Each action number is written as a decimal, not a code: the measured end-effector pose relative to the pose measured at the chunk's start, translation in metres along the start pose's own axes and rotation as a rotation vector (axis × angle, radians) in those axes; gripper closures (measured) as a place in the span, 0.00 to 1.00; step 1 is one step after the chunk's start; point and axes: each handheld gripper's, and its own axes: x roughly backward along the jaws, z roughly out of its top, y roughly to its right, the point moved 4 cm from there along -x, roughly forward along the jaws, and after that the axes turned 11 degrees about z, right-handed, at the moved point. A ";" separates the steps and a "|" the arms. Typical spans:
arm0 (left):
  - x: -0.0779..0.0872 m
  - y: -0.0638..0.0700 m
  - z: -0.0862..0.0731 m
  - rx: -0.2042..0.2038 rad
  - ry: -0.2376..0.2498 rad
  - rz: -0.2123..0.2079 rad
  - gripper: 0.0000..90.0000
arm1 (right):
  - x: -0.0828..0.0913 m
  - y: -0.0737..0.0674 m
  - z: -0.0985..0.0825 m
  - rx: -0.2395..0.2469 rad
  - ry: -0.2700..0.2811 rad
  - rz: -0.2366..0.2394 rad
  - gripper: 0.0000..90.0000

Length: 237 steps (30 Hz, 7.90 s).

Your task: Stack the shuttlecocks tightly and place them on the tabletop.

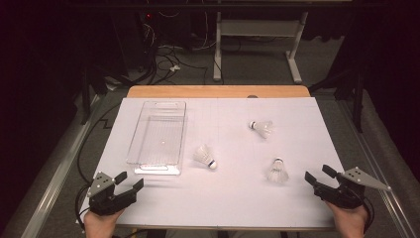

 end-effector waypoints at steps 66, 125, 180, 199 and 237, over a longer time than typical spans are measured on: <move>-0.014 0.078 0.009 -0.122 -0.066 -0.167 0.36 | -0.004 -0.003 0.000 0.010 -0.015 0.028 0.30; -0.061 0.175 0.015 -0.261 -0.153 -0.320 0.40 | -0.007 -0.004 -0.001 0.016 -0.038 0.040 0.30; -0.085 0.184 0.090 -0.243 -0.220 -0.212 0.46 | -0.006 -0.007 0.000 0.020 -0.037 0.050 0.31; -0.098 0.170 0.127 -0.238 -0.260 -0.147 0.43 | -0.006 -0.007 -0.001 0.017 -0.040 0.062 0.31; -0.136 0.146 0.140 -0.196 -0.478 -0.129 0.55 | -0.007 -0.007 -0.001 0.012 -0.043 0.075 0.31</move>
